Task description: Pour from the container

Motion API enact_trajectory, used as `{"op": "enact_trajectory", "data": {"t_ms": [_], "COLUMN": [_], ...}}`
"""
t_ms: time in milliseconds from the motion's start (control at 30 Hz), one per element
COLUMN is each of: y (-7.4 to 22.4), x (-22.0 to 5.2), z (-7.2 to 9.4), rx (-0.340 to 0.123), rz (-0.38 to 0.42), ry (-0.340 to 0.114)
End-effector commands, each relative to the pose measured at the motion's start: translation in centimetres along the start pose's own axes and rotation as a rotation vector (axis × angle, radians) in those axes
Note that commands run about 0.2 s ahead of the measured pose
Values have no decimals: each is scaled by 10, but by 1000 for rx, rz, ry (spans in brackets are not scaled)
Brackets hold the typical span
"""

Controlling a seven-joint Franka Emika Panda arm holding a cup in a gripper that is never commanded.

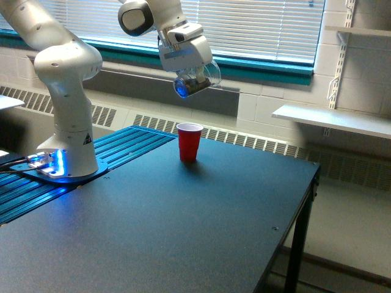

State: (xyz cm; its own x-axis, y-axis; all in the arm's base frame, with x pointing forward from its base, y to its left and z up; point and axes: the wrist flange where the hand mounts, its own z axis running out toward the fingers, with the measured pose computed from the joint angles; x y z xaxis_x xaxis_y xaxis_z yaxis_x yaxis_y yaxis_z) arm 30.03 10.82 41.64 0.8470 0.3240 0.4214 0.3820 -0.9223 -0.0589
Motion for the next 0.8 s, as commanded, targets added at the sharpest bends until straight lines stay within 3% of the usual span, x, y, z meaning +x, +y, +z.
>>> {"op": "enact_trajectory", "data": {"t_ms": [33,800], "y": [-12,-54], "x": [-11,-20], "z": [8,28], "rx": [3,25], "rz": [-81,-257], "ry": [-36,-117]}}
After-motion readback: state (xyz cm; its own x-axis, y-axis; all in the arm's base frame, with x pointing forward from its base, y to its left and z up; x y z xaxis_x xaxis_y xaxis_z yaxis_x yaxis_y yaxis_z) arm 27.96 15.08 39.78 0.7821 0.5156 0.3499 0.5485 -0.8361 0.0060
